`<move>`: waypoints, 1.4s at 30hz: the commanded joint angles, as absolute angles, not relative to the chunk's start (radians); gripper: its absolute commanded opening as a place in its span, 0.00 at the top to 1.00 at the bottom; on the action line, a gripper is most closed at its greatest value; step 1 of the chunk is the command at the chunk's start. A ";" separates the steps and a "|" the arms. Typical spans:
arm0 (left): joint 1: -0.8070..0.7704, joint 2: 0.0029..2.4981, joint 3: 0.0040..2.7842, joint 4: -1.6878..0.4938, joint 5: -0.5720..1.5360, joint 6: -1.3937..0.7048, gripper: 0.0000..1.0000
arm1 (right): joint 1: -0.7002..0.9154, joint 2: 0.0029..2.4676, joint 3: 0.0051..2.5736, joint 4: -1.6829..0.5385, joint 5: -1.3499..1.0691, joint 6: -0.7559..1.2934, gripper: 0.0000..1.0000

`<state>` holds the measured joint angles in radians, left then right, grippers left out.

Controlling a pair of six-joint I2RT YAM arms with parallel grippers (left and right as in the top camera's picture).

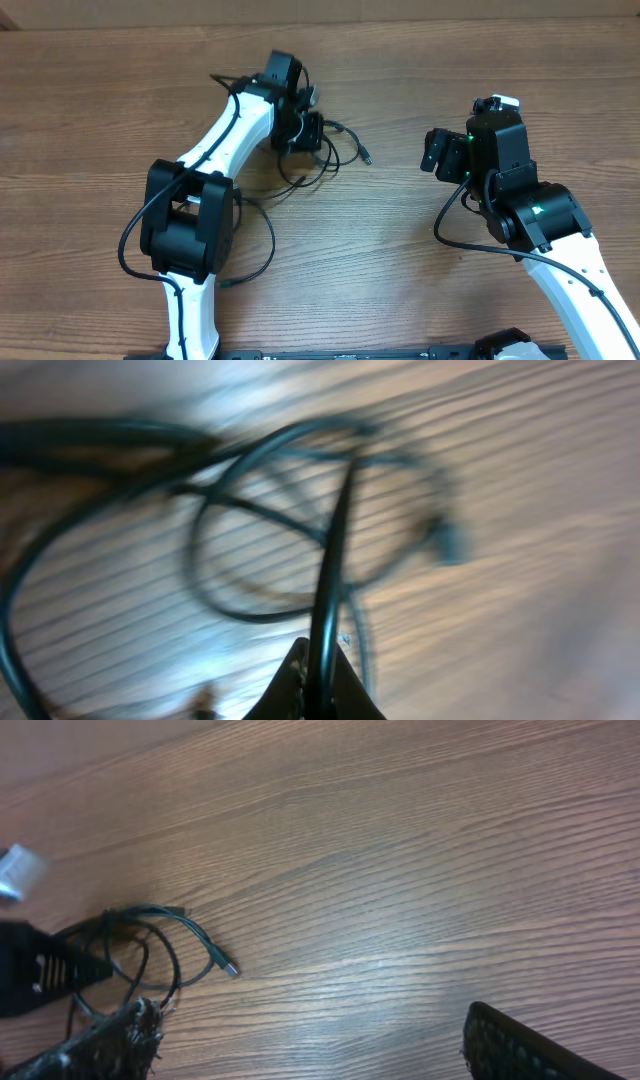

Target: Untangle cables

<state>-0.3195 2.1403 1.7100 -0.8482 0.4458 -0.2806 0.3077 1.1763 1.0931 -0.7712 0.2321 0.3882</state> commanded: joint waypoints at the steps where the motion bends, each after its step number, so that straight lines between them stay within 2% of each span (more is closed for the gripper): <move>1: -0.326 2.002 1.847 -0.840 0.652 -0.245 0.96 | 0.306 1.170 1.123 -0.768 0.229 0.388 0.02; 6: -0.329 1.880 2.012 -0.834 0.787 -0.239 0.96 | 0.306 1.177 1.123 -0.765 0.202 0.388 0.00; 11: -0.331 1.767 2.072 -0.830 0.800 -0.239 0.96 | 0.306 1.200 1.123 -0.733 0.096 0.386 0.00; 24: -0.334 1.700 2.072 -0.845 0.752 -0.258 0.96 | 0.306 1.275 1.123 -0.612 -0.393 0.252 0.00; 31: -0.335 1.700 2.072 -0.843 0.768 -0.259 0.96 | 0.307 1.288 1.123 -0.649 -0.422 0.253 0.00; 37: -0.335 1.700 2.072 -0.723 0.988 -0.270 0.96 | 0.308 1.316 1.123 -0.624 -0.428 0.253 0.00; 42: -0.335 1.700 2.072 -0.626 1.109 -0.300 0.96 | 0.308 1.349 1.123 -0.513 -0.429 0.253 0.00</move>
